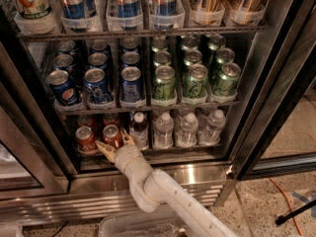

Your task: Pick coke can from bottom shelf of fridge

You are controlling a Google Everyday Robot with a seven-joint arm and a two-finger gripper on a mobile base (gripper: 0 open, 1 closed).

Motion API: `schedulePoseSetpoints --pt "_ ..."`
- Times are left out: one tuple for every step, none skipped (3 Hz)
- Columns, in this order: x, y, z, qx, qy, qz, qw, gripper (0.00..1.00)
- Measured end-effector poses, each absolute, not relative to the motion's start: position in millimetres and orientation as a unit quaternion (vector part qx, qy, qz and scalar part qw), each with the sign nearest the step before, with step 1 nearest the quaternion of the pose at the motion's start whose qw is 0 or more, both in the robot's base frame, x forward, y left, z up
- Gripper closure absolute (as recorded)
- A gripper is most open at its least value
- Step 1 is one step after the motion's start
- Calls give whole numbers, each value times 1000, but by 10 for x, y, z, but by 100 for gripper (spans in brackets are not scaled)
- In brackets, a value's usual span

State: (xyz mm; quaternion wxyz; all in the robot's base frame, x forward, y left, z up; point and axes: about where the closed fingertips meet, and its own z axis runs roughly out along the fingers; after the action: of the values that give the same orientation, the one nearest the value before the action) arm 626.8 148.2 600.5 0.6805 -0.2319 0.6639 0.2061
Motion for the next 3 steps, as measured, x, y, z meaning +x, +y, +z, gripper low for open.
schedulePoseSetpoints --pt "6348 1507 5945 -229 669 207 676 31" --pt "6380 1526 5886 -228 673 208 672 34" --pt "6380 1526 5886 -228 673 208 672 52"
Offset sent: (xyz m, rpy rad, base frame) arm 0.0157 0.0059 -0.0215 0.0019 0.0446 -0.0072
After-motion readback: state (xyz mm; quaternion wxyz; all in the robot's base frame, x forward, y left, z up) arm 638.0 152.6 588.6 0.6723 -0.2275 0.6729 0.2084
